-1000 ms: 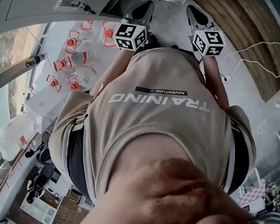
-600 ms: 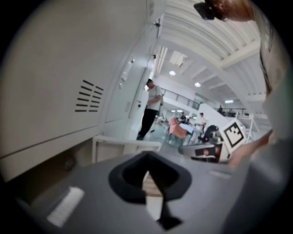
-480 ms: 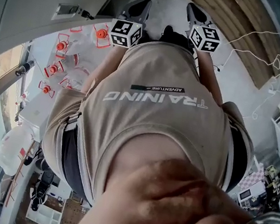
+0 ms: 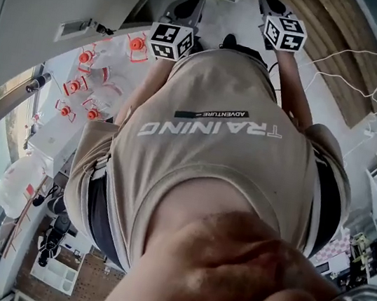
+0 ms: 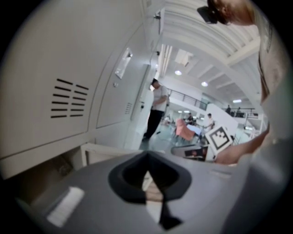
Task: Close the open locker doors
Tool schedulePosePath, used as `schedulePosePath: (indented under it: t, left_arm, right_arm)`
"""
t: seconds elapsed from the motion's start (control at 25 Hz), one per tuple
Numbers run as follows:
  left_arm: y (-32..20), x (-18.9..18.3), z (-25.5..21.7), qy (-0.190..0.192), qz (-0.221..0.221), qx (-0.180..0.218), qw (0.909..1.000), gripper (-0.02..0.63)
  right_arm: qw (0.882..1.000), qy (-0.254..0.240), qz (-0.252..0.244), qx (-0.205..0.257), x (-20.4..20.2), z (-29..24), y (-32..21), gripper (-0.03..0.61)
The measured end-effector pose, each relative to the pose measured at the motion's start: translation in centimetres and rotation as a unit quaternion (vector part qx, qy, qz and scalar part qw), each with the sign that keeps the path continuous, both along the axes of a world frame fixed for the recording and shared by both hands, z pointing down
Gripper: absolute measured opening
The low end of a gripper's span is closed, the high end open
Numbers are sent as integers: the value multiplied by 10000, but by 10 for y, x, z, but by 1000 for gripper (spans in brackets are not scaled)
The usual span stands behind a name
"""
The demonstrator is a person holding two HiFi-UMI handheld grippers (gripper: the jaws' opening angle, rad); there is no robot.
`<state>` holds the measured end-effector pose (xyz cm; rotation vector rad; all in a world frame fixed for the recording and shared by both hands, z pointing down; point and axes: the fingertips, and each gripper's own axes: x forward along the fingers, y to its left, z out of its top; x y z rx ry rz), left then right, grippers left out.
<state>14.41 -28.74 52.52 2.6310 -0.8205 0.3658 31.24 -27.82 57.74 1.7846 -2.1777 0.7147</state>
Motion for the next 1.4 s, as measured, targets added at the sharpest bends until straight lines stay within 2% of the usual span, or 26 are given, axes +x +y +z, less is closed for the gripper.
schedulePosePath:
  t: [0.2, 0.52, 0.92, 1.2, 1.4]
  left_arm:
    - [-4, 11, 8, -114, -416, -71, 9990, -2]
    - [5, 1, 33, -382, -1023, -352, 9934, -2]
    - [6, -3, 32, -508, -1115, -317, 9920, -2]
    - [16, 3, 40, -524, -1089, -451, 9916, -2]
    - [29, -6, 39, -548, -1076, -445, 9917, -2]
  right_arm:
    - [9977, 1, -676, -94, 4, 16, -19, 15]
    - [9870, -12, -1610, -7, -3, 31, -44, 15]
    - [9784, -219, -2056, 3, -26, 30, -30, 15]
    - [9663, -200, -2567, 30, -48, 35, -2, 15]
    - [9600, -287, -2784, 27, -69, 34, 15, 15]
